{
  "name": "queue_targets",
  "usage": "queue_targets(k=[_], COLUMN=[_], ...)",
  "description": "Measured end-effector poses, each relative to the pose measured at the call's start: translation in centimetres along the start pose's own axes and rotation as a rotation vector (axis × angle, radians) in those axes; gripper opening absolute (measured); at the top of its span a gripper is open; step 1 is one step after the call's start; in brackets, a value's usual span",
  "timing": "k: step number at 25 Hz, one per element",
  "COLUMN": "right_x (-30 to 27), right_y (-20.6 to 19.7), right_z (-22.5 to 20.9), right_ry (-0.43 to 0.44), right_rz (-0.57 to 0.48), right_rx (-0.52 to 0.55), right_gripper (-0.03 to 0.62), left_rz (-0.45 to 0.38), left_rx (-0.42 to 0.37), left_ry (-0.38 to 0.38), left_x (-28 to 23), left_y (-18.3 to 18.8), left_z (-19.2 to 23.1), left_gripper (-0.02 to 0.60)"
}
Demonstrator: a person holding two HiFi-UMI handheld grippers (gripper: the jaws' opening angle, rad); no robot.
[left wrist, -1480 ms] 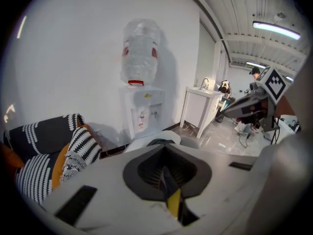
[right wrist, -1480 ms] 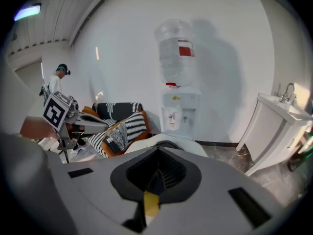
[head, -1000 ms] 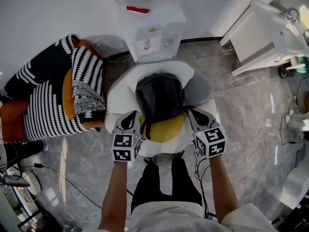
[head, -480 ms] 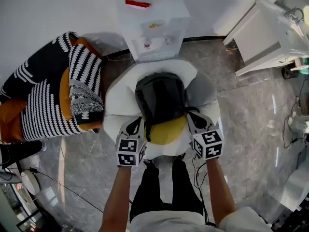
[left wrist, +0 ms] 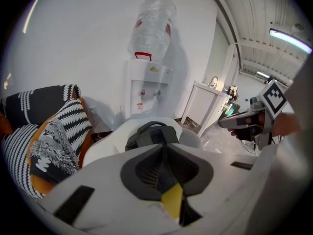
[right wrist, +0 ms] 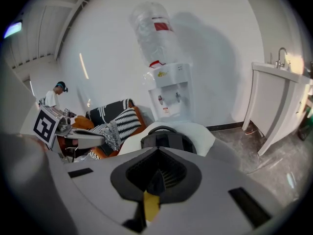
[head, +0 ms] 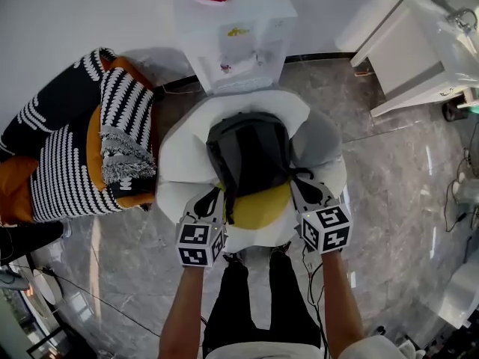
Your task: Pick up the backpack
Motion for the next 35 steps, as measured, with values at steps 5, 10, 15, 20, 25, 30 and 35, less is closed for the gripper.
queue_targets(k=[5, 10, 15, 20, 25, 30, 35], right_x=[-1.7, -3.8, -4.9, -6.3, -7.7, -9.6, -11.1], right_y=[-1.1, -2.7, -4.4, -5.4, -6.5, -7.4, -8.5], right_z=[-0.8, -1.5, -1.8, -2.3, -2.8, -3.7, -4.3], right_ry=[0.0, 0.003, 0.015, 0.012, 0.025, 0.017, 0.041], right_rz=[0.004, 0.044, 0.08, 0.093, 0.112, 0.111, 0.117], right_rx=[-0.005, 0.014, 0.015, 0.026, 0.049, 0.056, 0.063], right_gripper=[0.002, 0.006, 0.029, 0.04, 0.055, 0.055, 0.065], left_rz=[0.011, 0.022, 0.041, 0.045, 0.05, 0.078, 0.099], left_rx=[0.003, -0.011, -0.003, 0.019, 0.021, 0.003, 0.005], left_ry=[-0.035, -0.051, -0.037, -0.044, -0.05, -0.057, -0.042], left_x=[-2.4, -4.1, -4.9, -6.2, -7.3, -9.3, -11.0], left_y=[-1.4, -2.2, -3.3, -4.2, -5.0, -6.2, -8.1], left_z=[-0.4, -0.1, 0.7, 1.3, 1.3, 1.8, 2.2], left_gripper=[0.063, 0.078, 0.087, 0.098, 0.129, 0.133, 0.133])
Point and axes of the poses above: the fingertips, and each gripper's own axes: x backward along the fingers, z to its left, y out of its top, the point moved 7 cm from there along x, backward along the fingers, and after that the axes turned 10 degrees about -y, right-handed, at the moved point
